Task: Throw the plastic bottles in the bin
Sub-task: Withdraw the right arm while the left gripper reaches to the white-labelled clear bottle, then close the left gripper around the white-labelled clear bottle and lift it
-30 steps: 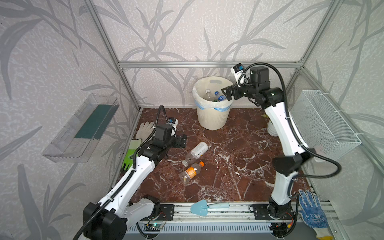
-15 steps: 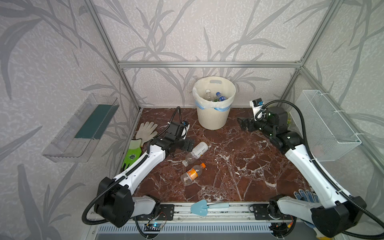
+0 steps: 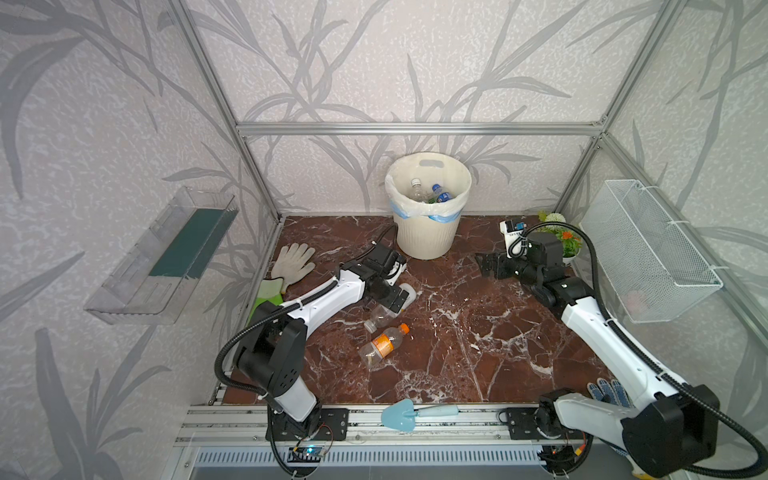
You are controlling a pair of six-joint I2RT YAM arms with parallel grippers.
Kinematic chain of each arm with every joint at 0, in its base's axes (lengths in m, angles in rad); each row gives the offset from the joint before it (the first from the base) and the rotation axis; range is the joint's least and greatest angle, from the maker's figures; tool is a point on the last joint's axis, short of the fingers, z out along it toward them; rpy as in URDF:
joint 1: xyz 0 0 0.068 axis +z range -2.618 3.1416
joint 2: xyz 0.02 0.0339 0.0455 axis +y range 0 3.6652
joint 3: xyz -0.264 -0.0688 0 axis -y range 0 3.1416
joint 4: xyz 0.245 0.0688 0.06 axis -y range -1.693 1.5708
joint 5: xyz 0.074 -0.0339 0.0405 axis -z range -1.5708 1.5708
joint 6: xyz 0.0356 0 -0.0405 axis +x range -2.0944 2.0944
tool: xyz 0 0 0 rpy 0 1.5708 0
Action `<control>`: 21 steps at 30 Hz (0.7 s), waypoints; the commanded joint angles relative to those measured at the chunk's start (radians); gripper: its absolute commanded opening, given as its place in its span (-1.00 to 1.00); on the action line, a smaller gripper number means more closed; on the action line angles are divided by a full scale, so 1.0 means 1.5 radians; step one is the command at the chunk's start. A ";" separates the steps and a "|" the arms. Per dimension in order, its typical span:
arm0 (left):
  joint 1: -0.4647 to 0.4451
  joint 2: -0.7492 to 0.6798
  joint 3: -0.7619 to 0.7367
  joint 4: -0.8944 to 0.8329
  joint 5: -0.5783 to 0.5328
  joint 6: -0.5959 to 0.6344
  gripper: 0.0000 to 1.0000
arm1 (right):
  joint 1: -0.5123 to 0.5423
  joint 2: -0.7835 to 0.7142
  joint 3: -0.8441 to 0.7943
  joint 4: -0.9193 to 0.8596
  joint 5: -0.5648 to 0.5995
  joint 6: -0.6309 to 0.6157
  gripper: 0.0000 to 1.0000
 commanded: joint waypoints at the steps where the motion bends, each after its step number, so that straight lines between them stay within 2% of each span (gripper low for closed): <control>1: -0.013 0.019 0.022 -0.021 -0.019 0.036 0.97 | -0.005 -0.011 -0.027 0.031 -0.011 0.022 1.00; 7: -0.026 0.069 0.037 -0.011 -0.060 0.029 0.94 | -0.010 -0.008 -0.050 0.048 -0.019 0.033 0.99; 14: -0.033 0.129 0.070 -0.022 -0.094 0.026 0.80 | -0.017 -0.009 -0.066 0.062 -0.020 0.037 0.97; 17: -0.033 0.142 0.073 -0.014 -0.098 0.022 0.72 | -0.019 -0.009 -0.072 0.067 -0.020 0.038 0.97; 21: -0.034 0.158 0.076 -0.022 -0.097 0.019 0.49 | -0.026 -0.008 -0.077 0.069 -0.020 0.039 0.96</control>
